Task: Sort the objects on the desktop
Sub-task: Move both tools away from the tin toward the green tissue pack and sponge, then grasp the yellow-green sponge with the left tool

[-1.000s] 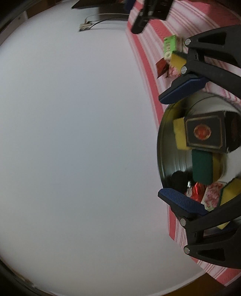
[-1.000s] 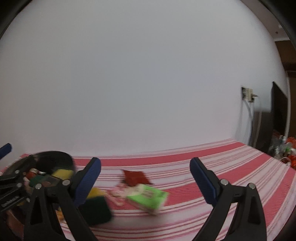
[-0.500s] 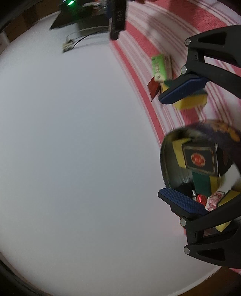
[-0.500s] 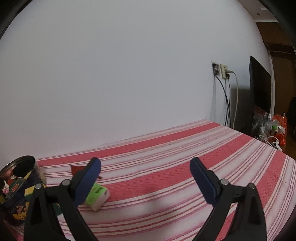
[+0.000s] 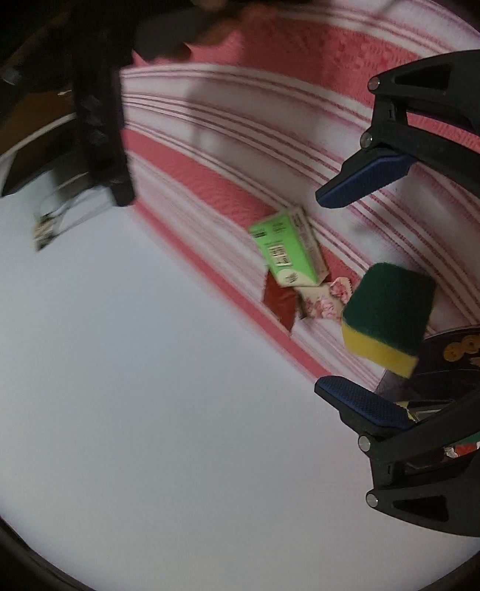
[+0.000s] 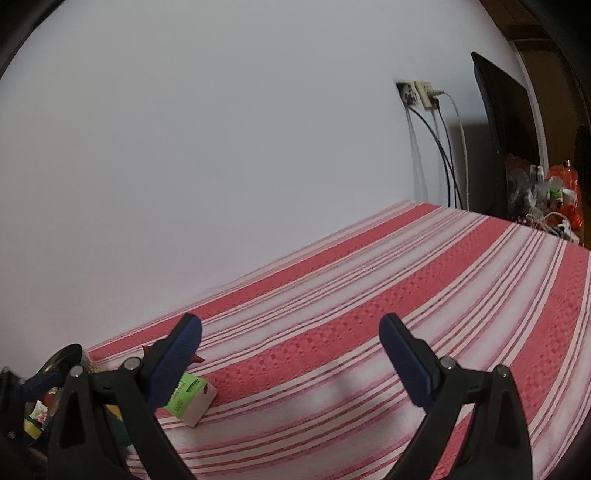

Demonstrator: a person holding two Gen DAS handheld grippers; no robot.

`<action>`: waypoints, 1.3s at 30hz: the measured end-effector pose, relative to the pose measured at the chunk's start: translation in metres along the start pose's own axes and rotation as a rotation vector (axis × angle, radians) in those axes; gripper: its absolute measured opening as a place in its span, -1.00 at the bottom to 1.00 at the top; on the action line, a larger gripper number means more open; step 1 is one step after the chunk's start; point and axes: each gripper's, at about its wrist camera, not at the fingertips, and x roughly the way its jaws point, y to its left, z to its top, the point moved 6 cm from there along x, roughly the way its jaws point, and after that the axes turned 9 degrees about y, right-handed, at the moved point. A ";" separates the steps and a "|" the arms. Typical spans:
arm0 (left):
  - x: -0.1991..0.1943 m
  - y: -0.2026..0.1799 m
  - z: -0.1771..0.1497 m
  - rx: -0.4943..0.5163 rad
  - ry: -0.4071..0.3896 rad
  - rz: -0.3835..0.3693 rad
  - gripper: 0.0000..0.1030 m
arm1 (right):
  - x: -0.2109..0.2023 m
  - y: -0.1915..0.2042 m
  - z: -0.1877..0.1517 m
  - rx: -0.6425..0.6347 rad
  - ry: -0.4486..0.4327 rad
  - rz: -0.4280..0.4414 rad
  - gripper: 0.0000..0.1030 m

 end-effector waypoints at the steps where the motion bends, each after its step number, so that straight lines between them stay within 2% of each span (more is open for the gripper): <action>1: 0.005 0.000 0.000 0.001 0.017 -0.004 0.82 | 0.001 0.001 0.000 -0.005 0.005 0.002 0.91; 4: 0.029 0.004 -0.001 -0.032 0.101 -0.046 0.82 | 0.003 0.006 0.000 -0.036 0.010 0.011 0.91; 8: 0.041 0.006 -0.001 -0.093 0.154 -0.119 0.82 | 0.003 0.013 -0.001 -0.070 0.007 0.016 0.91; 10: 0.041 0.006 0.000 -0.102 0.156 -0.126 0.79 | 0.004 0.013 -0.002 -0.072 0.009 0.016 0.91; 12: 0.038 0.007 0.001 -0.121 0.144 -0.149 0.65 | 0.007 0.013 -0.003 -0.069 0.027 0.018 0.91; 14: 0.035 0.014 0.002 -0.190 0.137 -0.195 0.55 | 0.011 0.012 -0.003 -0.062 0.047 0.024 0.91; 15: 0.034 0.019 0.002 -0.233 0.134 -0.218 0.42 | 0.012 0.011 -0.003 -0.057 0.052 0.027 0.91; 17: 0.036 0.024 0.004 -0.273 0.134 -0.243 0.35 | 0.012 0.010 -0.003 -0.053 0.050 0.024 0.91; 22: 0.043 0.028 0.001 -0.249 0.178 -0.213 0.35 | 0.008 0.010 -0.002 -0.048 0.041 0.018 0.91; 24: 0.043 0.029 0.001 -0.262 0.186 -0.244 0.35 | 0.008 0.009 -0.001 -0.040 0.043 0.021 0.91; 26: 0.038 0.031 0.002 -0.300 0.186 -0.310 0.34 | 0.008 0.008 -0.001 -0.034 0.050 0.026 0.91; 28: 0.033 0.032 0.001 -0.312 0.193 -0.341 0.12 | 0.009 0.007 0.000 -0.029 0.055 0.029 0.91; 30: 0.024 0.029 0.001 -0.270 0.201 -0.337 -0.05 | 0.009 0.006 0.001 -0.023 0.057 0.035 0.91; 33: 0.020 0.026 -0.003 -0.232 0.213 -0.371 -0.05 | 0.009 0.005 0.002 -0.012 0.056 0.044 0.91; 35: 0.019 0.023 -0.006 -0.182 0.231 -0.335 -0.04 | 0.009 0.004 0.002 -0.005 0.057 0.049 0.91; 38: 0.019 0.024 -0.010 -0.194 0.278 -0.352 0.20 | 0.009 0.001 0.003 0.004 0.059 0.053 0.91; 39: 0.018 0.024 -0.011 -0.203 0.301 -0.370 0.21 | 0.009 0.000 0.003 0.009 0.059 0.053 0.91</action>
